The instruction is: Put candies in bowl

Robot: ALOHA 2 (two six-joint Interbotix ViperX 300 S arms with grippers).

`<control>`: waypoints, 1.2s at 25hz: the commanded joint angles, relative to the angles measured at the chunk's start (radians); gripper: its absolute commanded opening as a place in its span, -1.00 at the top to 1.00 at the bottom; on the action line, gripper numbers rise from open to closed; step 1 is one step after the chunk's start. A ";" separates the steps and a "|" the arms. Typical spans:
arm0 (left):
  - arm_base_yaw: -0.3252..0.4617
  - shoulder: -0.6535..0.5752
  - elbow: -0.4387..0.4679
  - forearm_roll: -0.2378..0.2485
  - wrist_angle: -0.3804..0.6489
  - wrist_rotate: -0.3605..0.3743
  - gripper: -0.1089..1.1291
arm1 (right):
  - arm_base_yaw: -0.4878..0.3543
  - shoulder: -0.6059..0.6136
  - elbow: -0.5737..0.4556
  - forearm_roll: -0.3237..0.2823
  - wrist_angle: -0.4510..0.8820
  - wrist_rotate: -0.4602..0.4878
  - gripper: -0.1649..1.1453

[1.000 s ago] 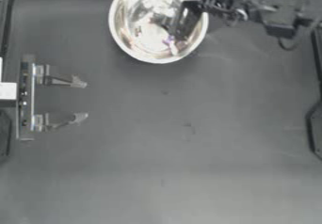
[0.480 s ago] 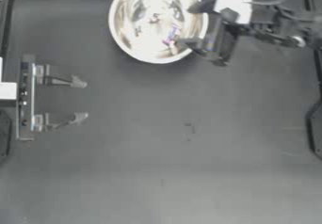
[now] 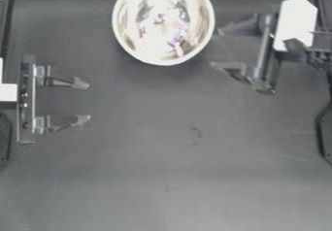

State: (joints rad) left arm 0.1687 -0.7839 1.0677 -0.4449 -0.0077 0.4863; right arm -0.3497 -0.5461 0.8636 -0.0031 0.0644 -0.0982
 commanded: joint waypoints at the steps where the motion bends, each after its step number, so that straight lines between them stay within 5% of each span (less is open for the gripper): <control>1: 0.012 -0.003 -0.023 0.025 0.008 0.002 -0.73 | 0.025 -0.057 0.023 0.034 -0.003 0.002 -0.76; 16: 0.060 -0.080 0.005 0.044 0.083 0.002 -0.72 | 0.117 -0.193 0.123 0.109 0.029 0.002 -0.76; 30: 0.066 -0.206 0.069 0.044 0.121 -0.003 -0.72 | 0.143 -0.249 0.184 0.106 0.025 0.002 -0.76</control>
State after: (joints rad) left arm 0.2332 -0.9817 1.1428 -0.4019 0.1150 0.4847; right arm -0.2086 -0.7823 1.0538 0.1012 0.0982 -0.0966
